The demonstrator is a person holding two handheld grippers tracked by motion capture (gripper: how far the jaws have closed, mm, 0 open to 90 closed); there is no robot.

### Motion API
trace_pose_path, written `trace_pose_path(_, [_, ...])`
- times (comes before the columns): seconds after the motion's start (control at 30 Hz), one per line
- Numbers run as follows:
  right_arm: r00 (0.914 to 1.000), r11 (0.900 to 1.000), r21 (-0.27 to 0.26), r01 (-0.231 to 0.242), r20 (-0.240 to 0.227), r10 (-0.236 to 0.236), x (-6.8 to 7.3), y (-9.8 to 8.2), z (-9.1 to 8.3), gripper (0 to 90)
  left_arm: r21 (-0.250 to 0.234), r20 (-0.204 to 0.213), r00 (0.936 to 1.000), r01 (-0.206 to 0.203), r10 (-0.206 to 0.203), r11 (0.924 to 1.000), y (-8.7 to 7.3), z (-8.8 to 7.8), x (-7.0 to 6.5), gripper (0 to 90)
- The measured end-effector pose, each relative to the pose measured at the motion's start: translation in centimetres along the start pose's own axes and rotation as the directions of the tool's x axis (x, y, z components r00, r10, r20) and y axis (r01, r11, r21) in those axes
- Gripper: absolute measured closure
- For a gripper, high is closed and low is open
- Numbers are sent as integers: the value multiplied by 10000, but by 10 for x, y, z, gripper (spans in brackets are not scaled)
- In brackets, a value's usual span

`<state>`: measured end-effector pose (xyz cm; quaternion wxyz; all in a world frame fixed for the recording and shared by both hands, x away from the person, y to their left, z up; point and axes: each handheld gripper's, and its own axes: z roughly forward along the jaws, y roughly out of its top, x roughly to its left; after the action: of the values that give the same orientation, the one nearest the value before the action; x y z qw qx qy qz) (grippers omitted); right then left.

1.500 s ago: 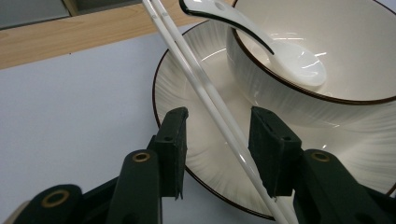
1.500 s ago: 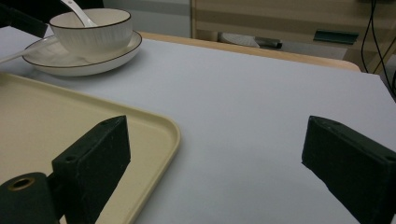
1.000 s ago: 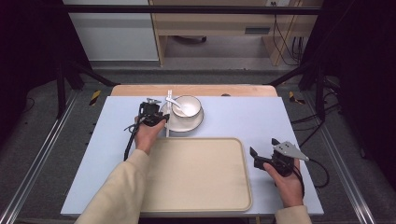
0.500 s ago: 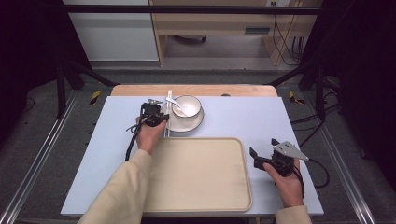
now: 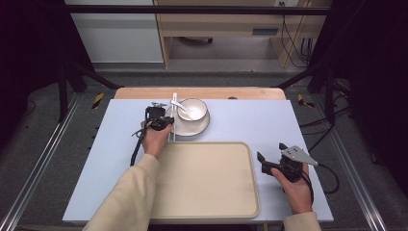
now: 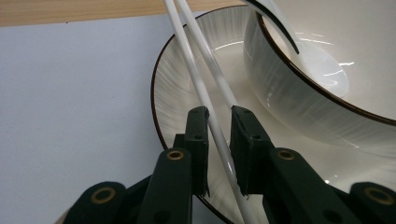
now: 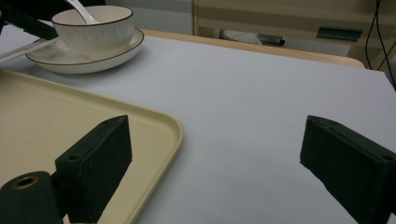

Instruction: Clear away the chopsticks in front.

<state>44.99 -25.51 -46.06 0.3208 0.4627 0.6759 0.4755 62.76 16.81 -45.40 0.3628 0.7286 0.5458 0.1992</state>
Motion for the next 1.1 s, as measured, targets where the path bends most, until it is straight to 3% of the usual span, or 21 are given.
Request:
trace_pose_path(0.4, [10000,10000,17,-1,-25,1,0,0,0,95,-102,-167,9994,295,-297,9995,-1,2,-4,782])
trace_pose_path(0.63, [10000,10000,50,54,-25,-54,-1,0,1,95,-183,-321,9981,529,-535,9984,-2,2,-4,845])
trace_pose_path(1.1, [10000,9999,109,-5,-70,6,0,-1,1,96,-457,-608,9967,519,-546,9976,-2,-1,-1,854])
